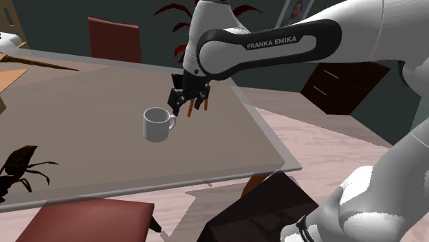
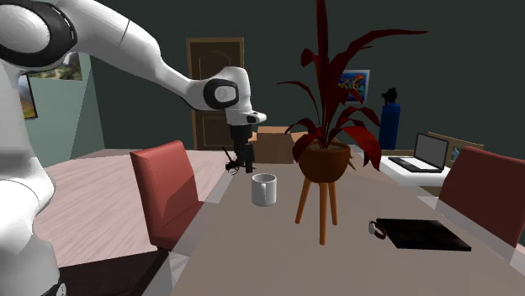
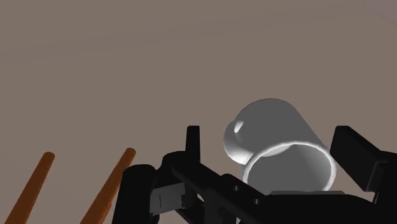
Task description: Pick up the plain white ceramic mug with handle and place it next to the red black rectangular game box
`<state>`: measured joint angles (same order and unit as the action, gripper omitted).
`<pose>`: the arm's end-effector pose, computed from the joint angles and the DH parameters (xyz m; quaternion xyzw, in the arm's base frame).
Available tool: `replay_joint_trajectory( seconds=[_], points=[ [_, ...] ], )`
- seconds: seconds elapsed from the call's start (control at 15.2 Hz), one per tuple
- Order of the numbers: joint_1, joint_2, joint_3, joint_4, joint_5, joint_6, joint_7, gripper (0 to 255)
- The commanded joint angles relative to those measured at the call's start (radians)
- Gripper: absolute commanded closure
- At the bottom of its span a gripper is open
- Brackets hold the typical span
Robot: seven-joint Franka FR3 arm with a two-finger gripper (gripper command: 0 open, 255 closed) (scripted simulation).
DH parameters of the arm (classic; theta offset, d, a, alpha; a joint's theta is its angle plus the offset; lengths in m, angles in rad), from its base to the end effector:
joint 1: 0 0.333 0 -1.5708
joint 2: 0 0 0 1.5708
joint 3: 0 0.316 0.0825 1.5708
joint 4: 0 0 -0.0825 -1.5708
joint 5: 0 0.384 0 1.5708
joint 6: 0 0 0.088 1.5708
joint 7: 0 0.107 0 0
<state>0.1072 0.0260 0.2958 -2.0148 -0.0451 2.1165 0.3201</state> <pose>0.5220 0.2193 0.4470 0.9978 0.0522 0.0416 0.0013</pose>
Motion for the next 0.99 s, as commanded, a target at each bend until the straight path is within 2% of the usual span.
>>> replay_joint_trajectory(
  seconds=[0.0,0.59,0.92],
  points=[
    [0.017,0.084,0.014,0.077,-0.033,0.001,0.042,0],
    [0.132,0.439,0.019,0.438,-0.161,-0.033,0.173,0],
    [0.138,0.471,0.012,0.431,-0.173,0.006,0.180,0]
  ],
)
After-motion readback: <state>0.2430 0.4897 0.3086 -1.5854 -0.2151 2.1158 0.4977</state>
